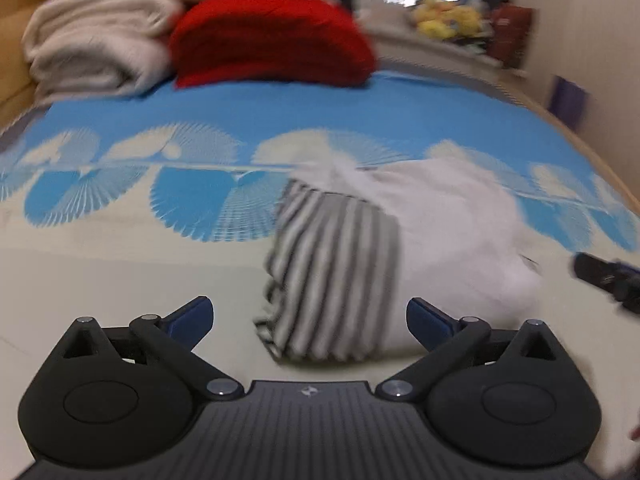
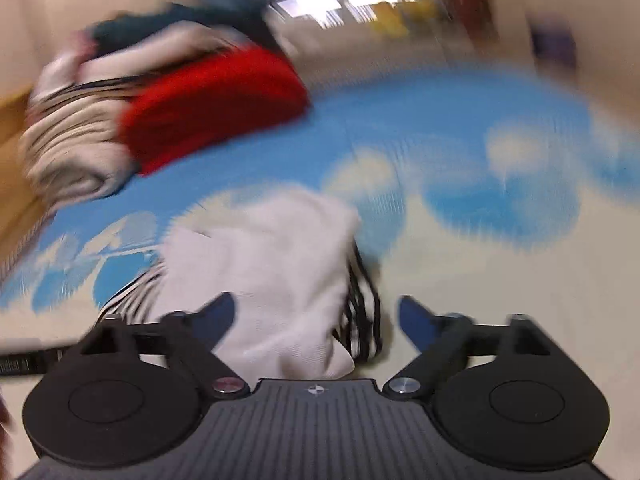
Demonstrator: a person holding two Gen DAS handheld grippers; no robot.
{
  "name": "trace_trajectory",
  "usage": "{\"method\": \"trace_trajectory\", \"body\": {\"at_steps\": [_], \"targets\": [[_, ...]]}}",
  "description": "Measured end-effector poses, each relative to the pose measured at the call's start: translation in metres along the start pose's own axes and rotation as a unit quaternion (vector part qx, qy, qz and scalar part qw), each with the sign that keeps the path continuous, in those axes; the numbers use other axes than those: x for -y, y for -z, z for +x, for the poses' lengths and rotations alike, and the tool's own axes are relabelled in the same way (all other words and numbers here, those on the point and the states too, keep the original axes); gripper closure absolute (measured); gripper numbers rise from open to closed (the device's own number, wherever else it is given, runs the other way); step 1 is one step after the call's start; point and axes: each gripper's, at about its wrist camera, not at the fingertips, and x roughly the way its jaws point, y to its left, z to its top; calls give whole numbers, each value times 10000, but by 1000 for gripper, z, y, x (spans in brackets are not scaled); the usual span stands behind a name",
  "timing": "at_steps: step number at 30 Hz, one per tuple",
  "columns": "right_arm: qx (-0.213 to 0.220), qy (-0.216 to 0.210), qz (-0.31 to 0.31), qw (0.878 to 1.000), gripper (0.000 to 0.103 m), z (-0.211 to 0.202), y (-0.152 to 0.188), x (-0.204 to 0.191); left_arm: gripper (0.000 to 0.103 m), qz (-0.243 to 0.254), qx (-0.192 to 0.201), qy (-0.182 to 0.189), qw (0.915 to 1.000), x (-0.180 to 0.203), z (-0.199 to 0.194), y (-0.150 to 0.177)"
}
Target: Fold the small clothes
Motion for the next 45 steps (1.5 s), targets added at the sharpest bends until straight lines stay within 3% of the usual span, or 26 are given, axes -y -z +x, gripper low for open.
{"method": "trace_trajectory", "body": {"at_steps": [2, 4, 6, 8, 10, 12, 17, 23, 45], "targets": [[363, 118, -488, 9981, 2, -34, 22, -14, 0, 50, 174, -36, 9998, 5, -31, 25], [532, 301, -724, 9955, 1, -59, 52, -22, 0, 85, 410, -322, 9986, 11, -49, 56], [329, 512, -737, 9954, 1, -69, 78, -25, 0, 280, 620, -704, 9952, 20, -53, 85], [-317, 349, -376, 9982, 1, -66, 90, -29, 0, 419, 492, -1204, 9906, 32, -48, 101], [-630, 200, -210, 9976, 1, -63, 96, -35, 0, 276, 523, -1090, 9923, 35, -49, 103], [-596, 476, -402, 9963, 1, -61, 102, -44, 0, 232, 646, -1067, 9919, 36, -53, 103], [-538, 560, -430, 9960, 1, -59, 102, -42, 0, -32, 490, -847, 9952, 34, -47, 101], [-353, 635, -527, 9960, 1, -61, 105, -45, 0, 139, 459, -972, 9941, 43, -42, 103], [-316, 607, -603, 9958, 1, -60, 104, -47, 0, 245, 369, -1076, 9932, 46, -29, 102]]}}
